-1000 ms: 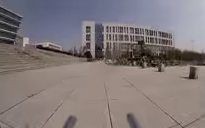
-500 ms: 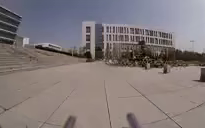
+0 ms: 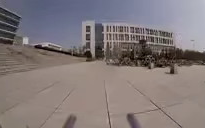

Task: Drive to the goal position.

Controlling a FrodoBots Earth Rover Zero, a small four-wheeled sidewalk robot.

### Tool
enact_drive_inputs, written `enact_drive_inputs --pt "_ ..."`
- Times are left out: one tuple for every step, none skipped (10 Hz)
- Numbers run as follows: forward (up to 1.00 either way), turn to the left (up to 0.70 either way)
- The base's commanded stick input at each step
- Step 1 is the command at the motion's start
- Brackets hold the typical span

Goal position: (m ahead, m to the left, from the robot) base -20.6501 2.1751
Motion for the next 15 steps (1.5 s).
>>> enact_drive_inputs --pt "1.0 0.22" --pt "1.0 0.39" --pt "1.0 0.4" --pt "1.0 0.4" --pt "1.0 0.4" --pt "1.0 0.4" --pt "1.0 0.4" --pt "1.0 0.4" --pt "1.0 0.4" --pt "1.0 0.4" --pt "1.0 0.4" --pt "1.0 0.4" --pt "1.0 0.4" --pt "1.0 0.4" --pt "1.0 0.4"
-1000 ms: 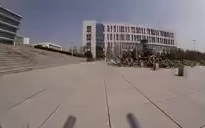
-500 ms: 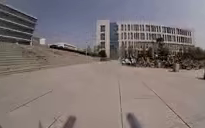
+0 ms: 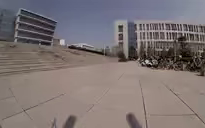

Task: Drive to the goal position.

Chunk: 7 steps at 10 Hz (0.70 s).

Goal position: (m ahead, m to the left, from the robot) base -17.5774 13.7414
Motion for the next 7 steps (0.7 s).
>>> enact_drive_inputs --pt "1.0 0.4" --pt "1.0 0.4" --pt "1.0 0.4" --pt "1.0 0.4" --pt "1.0 0.4" --pt "1.0 0.4" --pt "1.0 0.4"
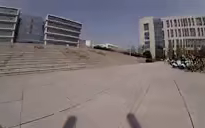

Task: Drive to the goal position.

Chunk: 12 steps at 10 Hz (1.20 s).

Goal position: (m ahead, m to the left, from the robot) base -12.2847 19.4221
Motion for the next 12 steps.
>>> enact_drive_inputs --pt "1.0 0.4" --pt "1.0 0.4" --pt "1.0 0.4" --pt "1.0 0.4" --pt "1.0 0.4" --pt "1.0 0.4" --pt "1.0 0.4" --pt "1.0 0.4" --pt "1.0 0.4" --pt "1.0 0.4" --pt "1.0 0.4" --pt "1.0 0.4"
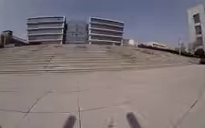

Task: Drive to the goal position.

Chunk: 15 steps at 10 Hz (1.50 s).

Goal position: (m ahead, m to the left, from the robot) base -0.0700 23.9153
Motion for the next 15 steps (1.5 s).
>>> enact_drive_inputs --pt "1.0 0.4" --pt "1.0 0.28" --pt "1.0 0.19" --pt "1.0 0.15" --pt "0.53 0.05" --pt "0.0 0.0" --pt "0.0 0.0" --pt "0.0 0.0" --pt "0.0 0.0" --pt "0.0 0.0" --pt "0.0 0.0" --pt "0.0 0.0" --pt "0.0 0.0" --pt "-0.19 0.0" --pt "-1.0 0.0"
